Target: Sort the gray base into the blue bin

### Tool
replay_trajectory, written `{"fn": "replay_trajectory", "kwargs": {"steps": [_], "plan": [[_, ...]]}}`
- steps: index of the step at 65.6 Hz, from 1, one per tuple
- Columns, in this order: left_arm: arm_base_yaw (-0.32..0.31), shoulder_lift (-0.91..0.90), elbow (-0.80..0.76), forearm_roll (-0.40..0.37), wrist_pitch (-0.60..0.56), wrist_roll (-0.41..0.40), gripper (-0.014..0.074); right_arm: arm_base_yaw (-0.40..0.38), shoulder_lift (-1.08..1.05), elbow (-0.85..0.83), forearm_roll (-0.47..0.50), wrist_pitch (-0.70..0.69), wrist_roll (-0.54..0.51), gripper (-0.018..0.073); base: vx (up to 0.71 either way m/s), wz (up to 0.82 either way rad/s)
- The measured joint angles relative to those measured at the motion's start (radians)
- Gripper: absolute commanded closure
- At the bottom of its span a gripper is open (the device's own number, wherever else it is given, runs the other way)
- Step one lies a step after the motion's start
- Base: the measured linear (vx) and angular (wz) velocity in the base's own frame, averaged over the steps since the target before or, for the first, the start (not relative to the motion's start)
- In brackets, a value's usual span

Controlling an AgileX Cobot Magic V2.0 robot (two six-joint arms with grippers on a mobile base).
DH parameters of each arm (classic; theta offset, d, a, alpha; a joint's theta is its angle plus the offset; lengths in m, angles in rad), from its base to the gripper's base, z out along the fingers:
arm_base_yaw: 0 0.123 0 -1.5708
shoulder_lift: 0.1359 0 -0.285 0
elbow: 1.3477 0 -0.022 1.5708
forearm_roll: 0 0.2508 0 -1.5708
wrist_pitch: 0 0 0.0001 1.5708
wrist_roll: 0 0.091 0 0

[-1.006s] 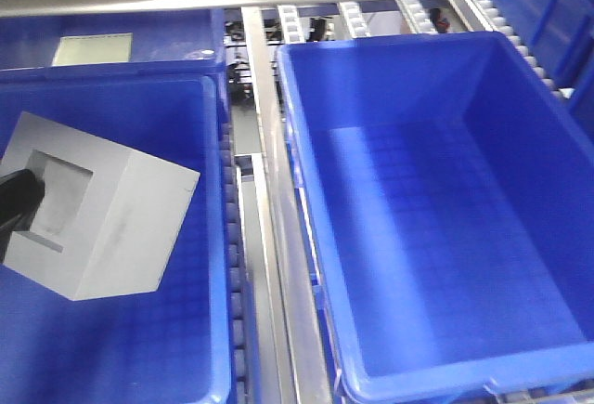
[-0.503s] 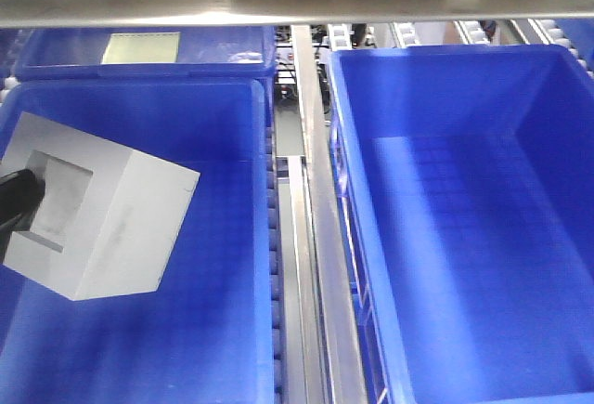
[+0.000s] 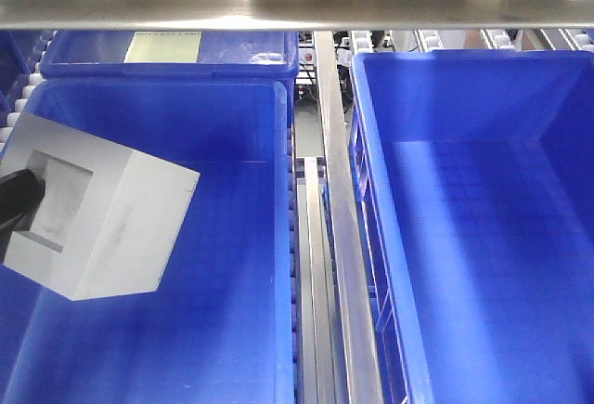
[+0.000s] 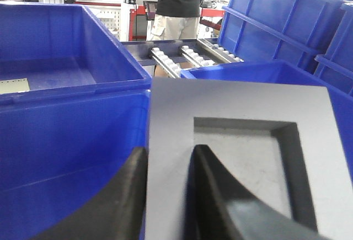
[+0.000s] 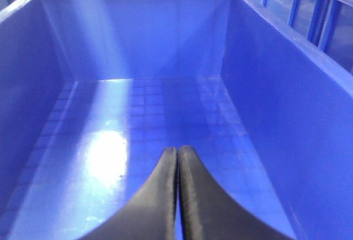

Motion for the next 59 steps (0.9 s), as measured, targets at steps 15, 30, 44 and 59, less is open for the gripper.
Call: {"fn": "replay_trajectory", "kwargs": {"steps": [15,30,44,59], "plan": [[0.000,0.000,0.000,0.000,0.000,0.000,0.0603,0.000,0.000,0.000,0.000,0.000,0.000,0.0564,0.00,0.00],[0.000,0.000,0.000,0.000,0.000,0.000,0.0603,0.000,0.000,0.000,0.000,0.000,0.000,0.0564,0.00,0.00],[0.000,0.000,0.000,0.000,0.000,-0.001,0.0603,0.000,0.000,0.000,0.000,0.000,0.000,0.0564,0.00,0.00],[0.000,0.000,0.000,0.000,0.000,-0.001,0.0603,0.000,0.000,0.000,0.000,0.000,0.000,0.0564,0.00,0.00]]}}
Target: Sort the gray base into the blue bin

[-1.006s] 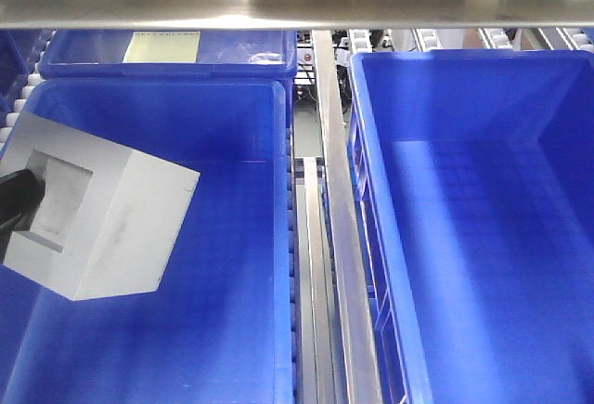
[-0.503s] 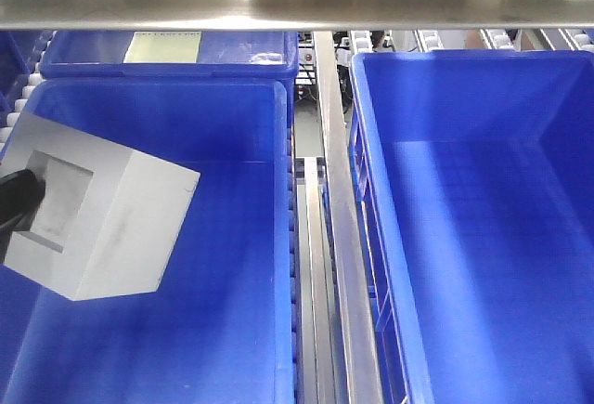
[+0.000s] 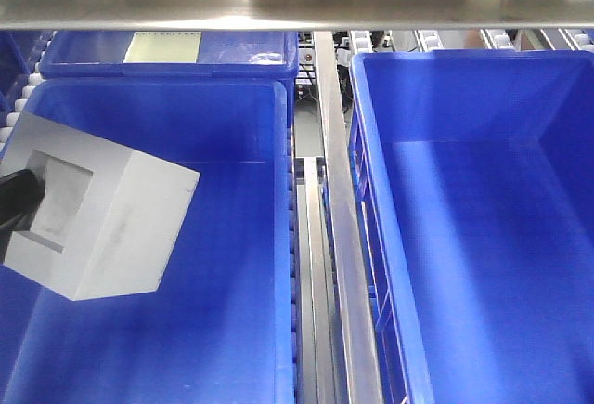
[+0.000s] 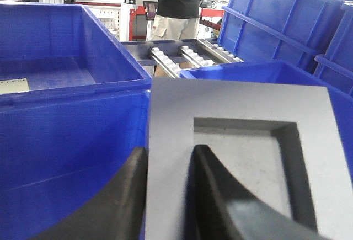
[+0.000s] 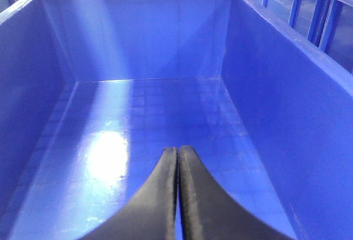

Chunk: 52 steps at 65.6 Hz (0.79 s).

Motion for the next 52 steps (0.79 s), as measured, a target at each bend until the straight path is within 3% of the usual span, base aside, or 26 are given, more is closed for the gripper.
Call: {"fn": "replay_trajectory", "kwargs": {"steps": [34,40,52], "plan": [[-0.013,0.051,0.000,0.001,-0.069,0.003,0.0603,0.000,0.000,0.000,0.000,0.000,0.000,0.0564,0.00,0.00],[-0.061,0.109,0.000,0.003,-0.130,0.013,0.0603,0.000,0.000,0.000,0.000,0.000,0.000,0.0564,0.00,0.00],[-0.215,0.290,-0.002,0.003,-0.339,0.021,0.0603,0.000,0.000,0.000,0.000,0.000,0.000,0.0564,0.00,0.00]]}}
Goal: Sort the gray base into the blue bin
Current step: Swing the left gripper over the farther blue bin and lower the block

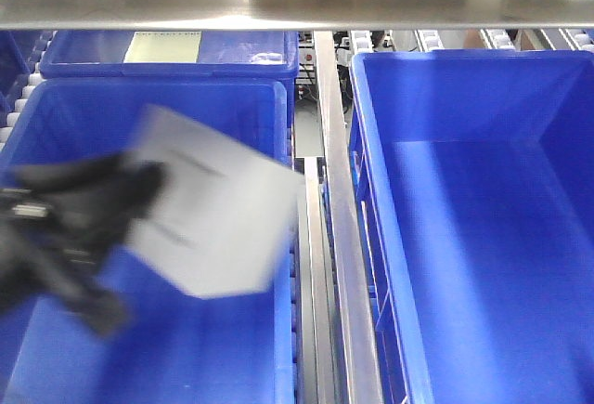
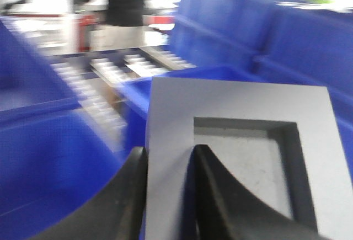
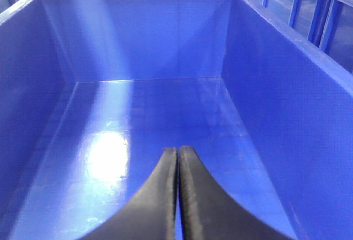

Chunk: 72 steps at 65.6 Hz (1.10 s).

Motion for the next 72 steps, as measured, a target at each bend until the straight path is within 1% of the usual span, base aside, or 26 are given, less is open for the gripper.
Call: {"fn": "replay_trajectory", "kwargs": {"steps": [6,13,19,26,32,42,60,72], "plan": [[-0.069,0.103,-0.024,0.002,-0.052,0.000,0.0603,0.000,0.000,0.000,0.000,0.000,0.000,0.0564,0.00,0.00],[-0.137,0.244,-0.111,0.004,-0.053,0.003,0.0603,0.000,0.000,0.000,0.000,0.000,0.000,0.0564,0.00,0.00],[-0.178,0.361,-0.217,0.004,-0.049,0.003,0.0603,0.000,0.000,0.000,0.000,0.000,0.000,0.0564,0.00,0.00],[-0.215,0.481,-0.343,0.004,-0.011,0.003,0.0603,0.000,0.000,0.000,0.000,0.000,0.000,0.0564,0.00,0.00],[-0.245,0.586,-0.459,0.004,0.047,0.003,0.0603,0.000,0.000,-0.001,0.000,0.000,0.000,0.0564,0.00,0.00],[-0.273,0.770,-0.683,0.004,0.167,0.003,0.0603,0.000,0.000,-0.001,0.000,0.000,0.000,0.0564,0.00,0.00],[-0.273,1.081,-1.069,0.003,0.426,0.003,0.0603,0.000,0.000,-0.001,0.000,-0.002,0.000,0.0564,0.00,0.00],[-0.273,1.240,-1.238,0.002,0.534,0.003,0.0602,0.000,0.000,-0.001,0.000,-0.004,0.000,0.0564,0.00,0.01]]}}
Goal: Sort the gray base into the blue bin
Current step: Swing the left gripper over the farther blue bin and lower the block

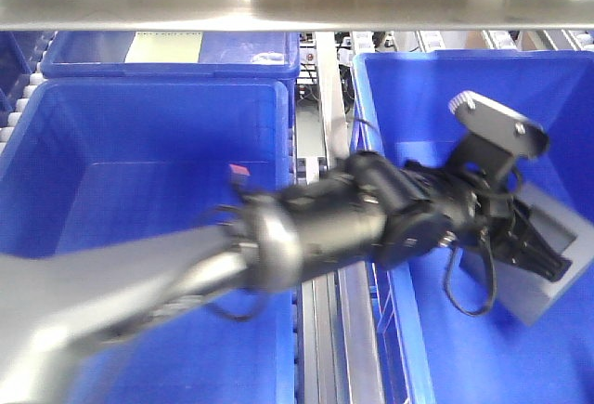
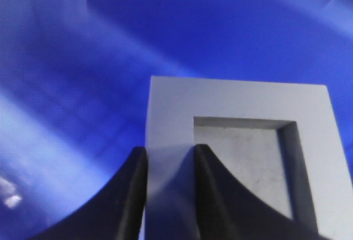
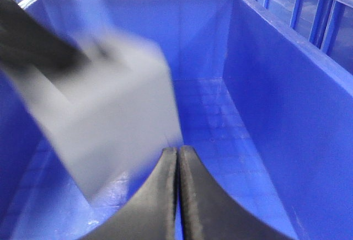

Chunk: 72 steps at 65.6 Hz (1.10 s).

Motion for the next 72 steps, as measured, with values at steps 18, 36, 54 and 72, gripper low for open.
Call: {"fn": "replay_trajectory", "kwargs": {"steps": [18,36,54,72], "plan": [[0.000,0.159,-0.099,-0.003,0.090,0.000,0.0592,0.000,0.000,0.000,0.000,-0.002,0.000,0.0564,0.00,0.01],[0.000,0.192,-0.105,-0.004,0.078,0.001,0.0572,0.000,0.000,0.000,0.000,-0.003,0.000,0.0564,0.00,0.01],[0.000,0.193,-0.108,-0.004,0.076,0.001,0.0412,0.000,0.000,0.000,0.000,-0.003,0.000,0.0564,0.00,0.00],[0.000,0.193,-0.109,-0.005,0.076,0.001,0.0169,0.000,0.000,0.000,0.000,-0.003,0.000,0.0564,0.00,0.00]]}}
